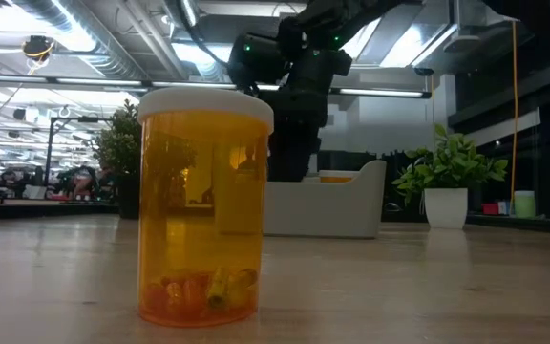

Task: Pick and place pill bottles into a basket
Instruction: Adjust the orange pill bottle in the gray bin

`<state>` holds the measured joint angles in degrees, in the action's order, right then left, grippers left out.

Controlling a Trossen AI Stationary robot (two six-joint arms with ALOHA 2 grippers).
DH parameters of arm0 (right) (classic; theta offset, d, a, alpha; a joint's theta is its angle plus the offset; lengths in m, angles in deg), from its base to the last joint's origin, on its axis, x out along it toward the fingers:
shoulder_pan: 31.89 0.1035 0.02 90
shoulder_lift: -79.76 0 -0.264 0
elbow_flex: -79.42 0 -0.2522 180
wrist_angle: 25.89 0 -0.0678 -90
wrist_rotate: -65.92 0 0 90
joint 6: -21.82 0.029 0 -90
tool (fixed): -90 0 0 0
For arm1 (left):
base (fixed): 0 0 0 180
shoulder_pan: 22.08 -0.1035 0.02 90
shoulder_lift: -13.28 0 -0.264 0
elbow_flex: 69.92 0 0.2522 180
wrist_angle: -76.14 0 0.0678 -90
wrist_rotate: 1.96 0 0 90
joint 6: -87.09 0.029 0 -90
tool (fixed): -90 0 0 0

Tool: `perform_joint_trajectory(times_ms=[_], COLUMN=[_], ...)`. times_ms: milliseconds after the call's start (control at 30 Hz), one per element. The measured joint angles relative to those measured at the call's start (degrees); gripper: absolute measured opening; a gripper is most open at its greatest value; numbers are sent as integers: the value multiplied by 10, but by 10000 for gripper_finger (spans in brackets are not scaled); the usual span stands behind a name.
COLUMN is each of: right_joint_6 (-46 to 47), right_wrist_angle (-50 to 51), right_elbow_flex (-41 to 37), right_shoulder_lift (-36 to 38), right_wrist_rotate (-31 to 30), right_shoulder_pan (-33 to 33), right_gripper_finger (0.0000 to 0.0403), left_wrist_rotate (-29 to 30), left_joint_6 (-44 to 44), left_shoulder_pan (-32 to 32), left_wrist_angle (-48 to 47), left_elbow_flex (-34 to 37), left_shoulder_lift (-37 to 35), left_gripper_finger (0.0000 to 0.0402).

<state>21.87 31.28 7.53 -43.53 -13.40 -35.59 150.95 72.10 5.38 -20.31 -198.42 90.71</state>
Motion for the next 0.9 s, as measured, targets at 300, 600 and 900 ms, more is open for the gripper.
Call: perform_joint_trajectory(times_ms=[300, 600, 900], right_joint_6=[10, 8, 8], right_wrist_angle=[-21, -20, -20], right_elbow_flex=[0, 0, 1], right_shoulder_lift=[-4, -4, -8], right_wrist_rotate=[0, 0, 0], right_shoulder_pan=[0, -2, -7], right_gripper_finger=[268, 268, 248], left_wrist_rotate=[-6, -7, -9], left_joint_6=[-3, -3, -3], left_shoulder_pan=[0, 0, 0], left_wrist_angle=[-3, -3, -3], left_elbow_flex=[0, 0, 0], left_shoulder_lift=[0, 0, 0], left_gripper_finger=[277, 277, 277])
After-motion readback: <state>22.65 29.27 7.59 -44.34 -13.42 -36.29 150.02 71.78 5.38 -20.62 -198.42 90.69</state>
